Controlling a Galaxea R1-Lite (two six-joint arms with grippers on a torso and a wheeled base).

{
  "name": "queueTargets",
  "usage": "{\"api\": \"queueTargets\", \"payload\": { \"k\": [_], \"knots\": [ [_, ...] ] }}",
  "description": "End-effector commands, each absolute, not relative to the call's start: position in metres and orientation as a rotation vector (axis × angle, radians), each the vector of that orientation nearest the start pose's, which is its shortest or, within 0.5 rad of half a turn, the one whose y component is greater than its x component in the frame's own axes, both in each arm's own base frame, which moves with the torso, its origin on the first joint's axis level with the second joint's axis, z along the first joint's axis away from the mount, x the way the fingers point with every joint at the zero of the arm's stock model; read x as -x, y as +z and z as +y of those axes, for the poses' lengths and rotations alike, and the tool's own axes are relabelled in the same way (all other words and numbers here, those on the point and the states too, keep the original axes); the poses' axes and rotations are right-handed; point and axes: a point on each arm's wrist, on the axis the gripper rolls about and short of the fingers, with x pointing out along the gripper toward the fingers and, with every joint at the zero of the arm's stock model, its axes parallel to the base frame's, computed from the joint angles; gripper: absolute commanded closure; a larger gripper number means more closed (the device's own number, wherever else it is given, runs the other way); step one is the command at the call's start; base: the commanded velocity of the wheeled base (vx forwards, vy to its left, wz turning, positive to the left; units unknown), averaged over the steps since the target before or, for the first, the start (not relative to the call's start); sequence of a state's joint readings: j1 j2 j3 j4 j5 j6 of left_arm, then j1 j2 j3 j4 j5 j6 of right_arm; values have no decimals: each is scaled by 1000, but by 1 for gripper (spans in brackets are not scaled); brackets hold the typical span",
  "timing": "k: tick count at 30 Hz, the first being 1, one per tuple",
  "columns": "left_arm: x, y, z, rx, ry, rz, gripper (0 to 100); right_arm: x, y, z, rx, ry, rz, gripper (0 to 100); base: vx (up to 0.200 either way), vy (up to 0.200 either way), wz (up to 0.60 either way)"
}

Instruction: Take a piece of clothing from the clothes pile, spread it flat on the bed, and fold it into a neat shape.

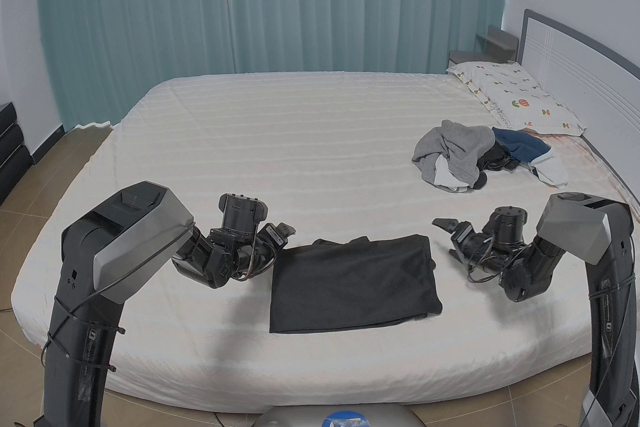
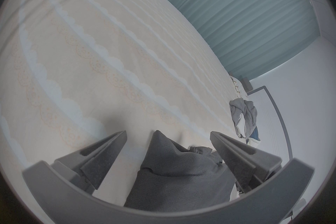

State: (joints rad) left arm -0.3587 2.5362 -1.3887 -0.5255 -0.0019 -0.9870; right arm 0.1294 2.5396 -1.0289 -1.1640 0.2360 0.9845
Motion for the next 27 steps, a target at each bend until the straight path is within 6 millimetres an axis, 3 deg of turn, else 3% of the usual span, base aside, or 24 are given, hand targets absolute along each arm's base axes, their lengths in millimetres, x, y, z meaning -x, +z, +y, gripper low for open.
{"api": "queueTargets", "payload": {
  "k": [1, 27],
  "knots": [
    [-439, -19, -163, 828, -7, 738, 0, -429, -33, 40, -995, 123, 477, 0, 0, 0, 0],
    [-448, -19, -170, 827, -30, 711, 0, -432, -34, 43, -994, 131, 473, 0, 0, 0, 0]
  ]
}}
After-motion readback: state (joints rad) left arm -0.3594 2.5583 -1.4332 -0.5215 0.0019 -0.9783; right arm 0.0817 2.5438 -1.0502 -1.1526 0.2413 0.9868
